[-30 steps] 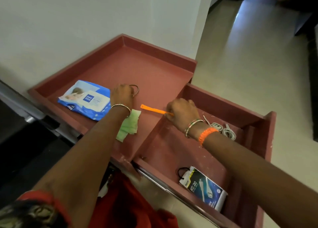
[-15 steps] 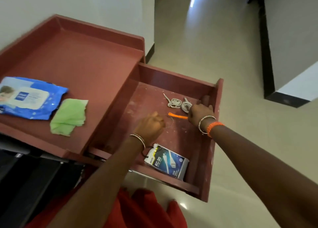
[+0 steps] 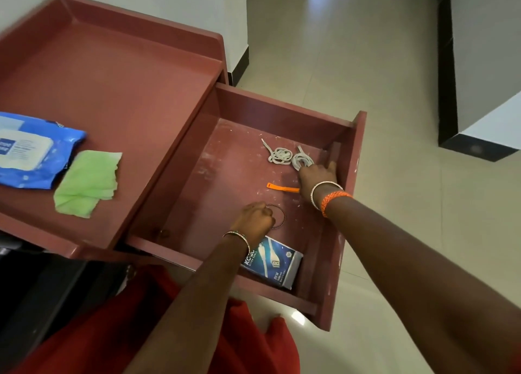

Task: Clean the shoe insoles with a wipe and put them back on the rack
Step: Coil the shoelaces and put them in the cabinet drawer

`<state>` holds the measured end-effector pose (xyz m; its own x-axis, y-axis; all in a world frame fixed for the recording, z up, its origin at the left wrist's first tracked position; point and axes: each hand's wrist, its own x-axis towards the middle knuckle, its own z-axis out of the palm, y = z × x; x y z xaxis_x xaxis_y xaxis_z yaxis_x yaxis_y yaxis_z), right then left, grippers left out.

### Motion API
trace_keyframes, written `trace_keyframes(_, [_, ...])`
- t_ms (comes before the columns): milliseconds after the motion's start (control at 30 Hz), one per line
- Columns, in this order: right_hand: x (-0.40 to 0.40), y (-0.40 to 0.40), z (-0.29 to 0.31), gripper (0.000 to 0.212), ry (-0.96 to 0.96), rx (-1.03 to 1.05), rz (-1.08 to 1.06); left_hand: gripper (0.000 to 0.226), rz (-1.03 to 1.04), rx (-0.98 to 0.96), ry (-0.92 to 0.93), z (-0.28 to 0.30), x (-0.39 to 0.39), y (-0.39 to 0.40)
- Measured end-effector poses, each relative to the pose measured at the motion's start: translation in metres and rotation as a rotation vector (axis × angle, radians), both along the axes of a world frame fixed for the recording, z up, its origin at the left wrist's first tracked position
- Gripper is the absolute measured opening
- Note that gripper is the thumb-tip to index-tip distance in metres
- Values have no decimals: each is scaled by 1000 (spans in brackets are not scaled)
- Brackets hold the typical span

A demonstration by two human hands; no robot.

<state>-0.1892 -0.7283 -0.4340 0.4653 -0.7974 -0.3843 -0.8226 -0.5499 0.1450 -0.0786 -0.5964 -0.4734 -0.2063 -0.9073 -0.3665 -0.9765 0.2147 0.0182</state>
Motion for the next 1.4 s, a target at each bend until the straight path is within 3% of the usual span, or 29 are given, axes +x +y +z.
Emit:
trace_keyframes(267, [1, 9, -1, 26, 124, -51, 138, 28, 108, -23, 131, -4, 4, 10])
trace_keyframes(500, [-2, 26, 12, 25, -20, -62, 88, 41, 391, -174, 440, 23, 32, 27])
trace_keyframes(800, [-36, 69, 52, 22, -23, -41, 96, 41, 563, -241, 408, 70, 37, 81])
trace_keyframes(933, [-15, 121, 80, 17, -238, 61, 181, 37, 616, -473, 457, 85, 39, 133])
trace_keyframes(1000, [6, 155, 90, 22, -348, 138, 299, 31, 754, -463, 467, 99, 50, 157])
trace_keyframes(1100, [33, 213, 91, 23, -414, 254, 531, 31, 1049, -413, 548, 116, 73, 183])
trace_keyframes(1200, [54, 251, 63, 22, -310, 325, 688, 38, 1087, -236, 593, 101, 95, 198])
trace_keyframes(1300, [71, 265, 10, 28, -200, 442, 655, 45, 1064, 65, 515, 62, 106, 217])
trace_keyframes(1400, [88, 276, -52, 32, -117, 545, 533, 73, 1035, 237, 542, 24, 118, 243])
